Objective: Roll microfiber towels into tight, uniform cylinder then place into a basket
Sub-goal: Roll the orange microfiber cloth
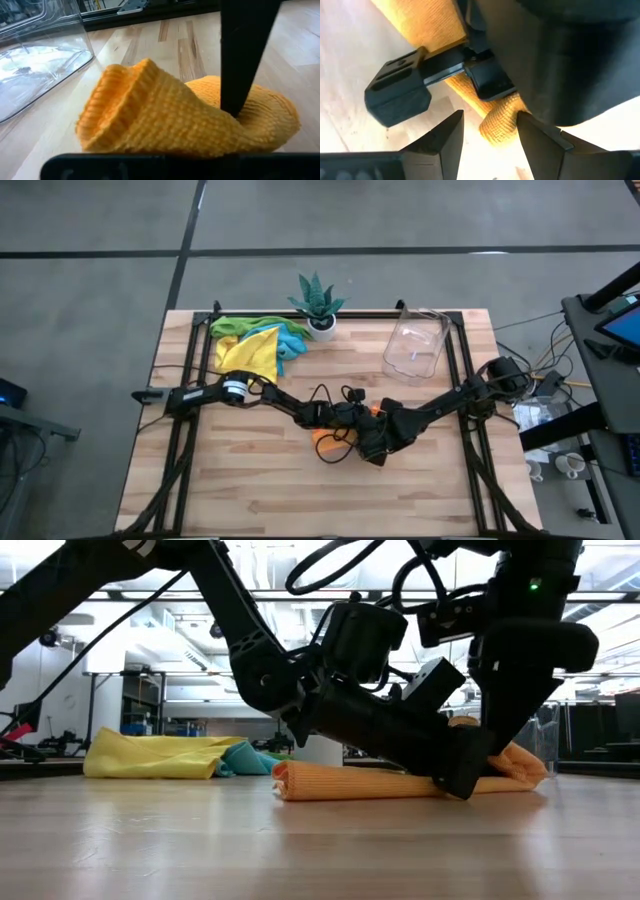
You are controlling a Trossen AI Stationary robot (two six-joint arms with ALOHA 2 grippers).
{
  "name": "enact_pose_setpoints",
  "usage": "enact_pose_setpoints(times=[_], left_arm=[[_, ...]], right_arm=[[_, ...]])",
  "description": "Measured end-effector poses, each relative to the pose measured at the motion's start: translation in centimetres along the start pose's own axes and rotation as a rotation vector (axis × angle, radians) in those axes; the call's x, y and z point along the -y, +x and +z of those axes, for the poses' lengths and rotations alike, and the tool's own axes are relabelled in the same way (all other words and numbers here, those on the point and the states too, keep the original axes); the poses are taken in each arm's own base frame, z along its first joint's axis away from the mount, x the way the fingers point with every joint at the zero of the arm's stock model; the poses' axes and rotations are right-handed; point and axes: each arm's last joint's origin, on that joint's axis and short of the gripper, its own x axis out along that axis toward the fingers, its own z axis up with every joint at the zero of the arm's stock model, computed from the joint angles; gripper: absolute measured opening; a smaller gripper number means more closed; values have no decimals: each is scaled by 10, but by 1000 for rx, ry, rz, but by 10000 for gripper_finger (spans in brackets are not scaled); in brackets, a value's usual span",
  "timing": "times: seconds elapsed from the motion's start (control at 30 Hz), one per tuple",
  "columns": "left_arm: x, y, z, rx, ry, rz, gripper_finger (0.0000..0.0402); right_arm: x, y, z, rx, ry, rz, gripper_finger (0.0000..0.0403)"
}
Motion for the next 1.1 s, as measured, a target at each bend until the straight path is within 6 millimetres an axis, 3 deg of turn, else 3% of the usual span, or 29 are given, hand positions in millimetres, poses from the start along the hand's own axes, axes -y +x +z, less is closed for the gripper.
enact_pose_setpoints(times=[0.57, 0.73, 0.93, 1.1], left_arm=[[-1, 0, -1, -5, 4, 1, 0], [-1, 0, -1, -8, 5, 1, 0], [-1, 0, -2, -9, 6, -1, 0], [-1, 0, -2, -8, 6, -1, 0]], right_arm=[[3, -24, -3, 72, -64, 41, 171], [13, -35, -18, 81, -94, -44, 171], [44, -36, -50, 79, 91, -105, 163], [74, -31, -78, 102, 389, -110, 152]])
